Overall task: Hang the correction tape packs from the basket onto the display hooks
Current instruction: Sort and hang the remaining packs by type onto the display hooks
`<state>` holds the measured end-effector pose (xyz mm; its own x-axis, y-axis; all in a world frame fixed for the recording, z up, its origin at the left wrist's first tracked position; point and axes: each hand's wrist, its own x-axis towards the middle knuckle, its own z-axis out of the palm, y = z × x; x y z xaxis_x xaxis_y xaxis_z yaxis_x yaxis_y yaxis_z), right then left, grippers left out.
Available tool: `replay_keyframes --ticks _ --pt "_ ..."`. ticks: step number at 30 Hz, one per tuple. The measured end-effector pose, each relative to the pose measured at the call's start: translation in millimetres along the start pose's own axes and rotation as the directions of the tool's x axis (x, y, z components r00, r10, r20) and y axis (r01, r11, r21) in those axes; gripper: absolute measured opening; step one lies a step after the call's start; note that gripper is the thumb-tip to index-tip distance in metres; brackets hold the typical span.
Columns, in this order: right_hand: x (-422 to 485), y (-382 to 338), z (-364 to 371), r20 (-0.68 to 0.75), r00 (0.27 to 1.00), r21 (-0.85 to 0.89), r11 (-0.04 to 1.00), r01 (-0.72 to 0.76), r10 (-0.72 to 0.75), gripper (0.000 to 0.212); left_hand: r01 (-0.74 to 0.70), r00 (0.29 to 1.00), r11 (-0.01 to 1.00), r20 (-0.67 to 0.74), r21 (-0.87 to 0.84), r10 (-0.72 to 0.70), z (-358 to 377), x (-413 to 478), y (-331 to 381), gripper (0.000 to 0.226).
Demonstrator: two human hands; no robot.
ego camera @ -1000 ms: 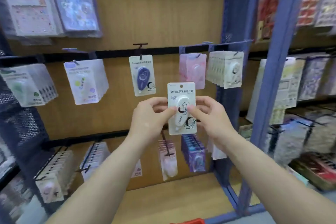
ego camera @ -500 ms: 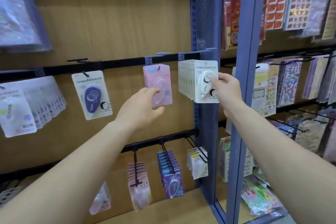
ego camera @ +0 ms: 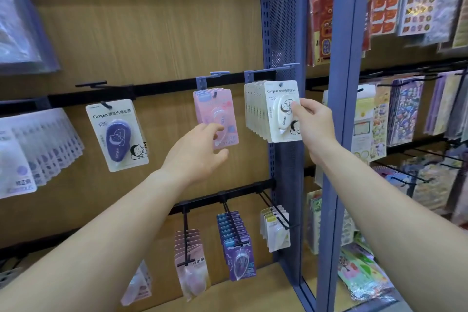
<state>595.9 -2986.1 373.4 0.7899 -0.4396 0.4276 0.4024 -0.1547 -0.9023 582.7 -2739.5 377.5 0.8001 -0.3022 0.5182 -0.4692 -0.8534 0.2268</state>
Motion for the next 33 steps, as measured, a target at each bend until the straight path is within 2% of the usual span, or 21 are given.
replay_keyframes --ticks 3,6,9,11,15,19,23,25,29,33 --pt "6 1 4 -0.011 1.0 -0.052 0.999 -0.012 0.012 0.018 0.007 1.0 1.0 0.01 0.008 -0.007 1 0 -1 0.058" --pt "10 8 10 -0.021 0.996 -0.139 0.986 -0.092 0.09 0.018 0.015 0.999 1.0 0.028 0.008 -0.016 2 -4 -1 0.058" --pt "-1 17 14 -0.017 0.984 -0.368 0.915 -0.169 0.175 0.04 0.032 0.998 0.999 0.059 0.01 -0.032 2 -18 -6 0.057" --pt "-18 24 16 0.002 0.976 -0.447 0.874 -0.193 0.217 0.05 0.057 0.995 0.998 0.081 0.007 -0.058 1 -34 -12 0.057" --pt "-70 44 23 0.095 0.964 -0.597 0.79 -0.144 0.248 0.06 0.103 0.987 0.994 0.123 -0.021 -0.099 4 -81 -29 0.056" --pt "-139 66 37 0.224 0.928 -0.659 0.748 -0.08 0.297 0.054 0.178 0.965 0.984 0.197 -0.019 -0.171 23 -152 -55 0.056" --pt "-212 100 55 0.38 0.804 -0.72 0.692 -0.053 0.457 0.037 0.265 0.908 0.964 0.338 -0.001 -0.249 55 -242 -93 0.054" --pt "-248 123 64 0.445 0.729 -0.752 0.659 -0.011 0.52 0.036 0.315 0.857 0.949 0.421 0.028 -0.297 76 -290 -113 0.052" --pt "-326 180 84 0.526 0.562 -0.798 0.599 0.066 0.639 0.032 0.484 0.7 0.874 0.581 0.043 -0.416 118 -386 -149 0.049" --pt "-397 250 91 0.54 0.392 -0.833 0.541 0.119 0.745 0.031 0.579 0.552 0.809 0.683 0.099 -0.478 163 -472 -183 0.05"
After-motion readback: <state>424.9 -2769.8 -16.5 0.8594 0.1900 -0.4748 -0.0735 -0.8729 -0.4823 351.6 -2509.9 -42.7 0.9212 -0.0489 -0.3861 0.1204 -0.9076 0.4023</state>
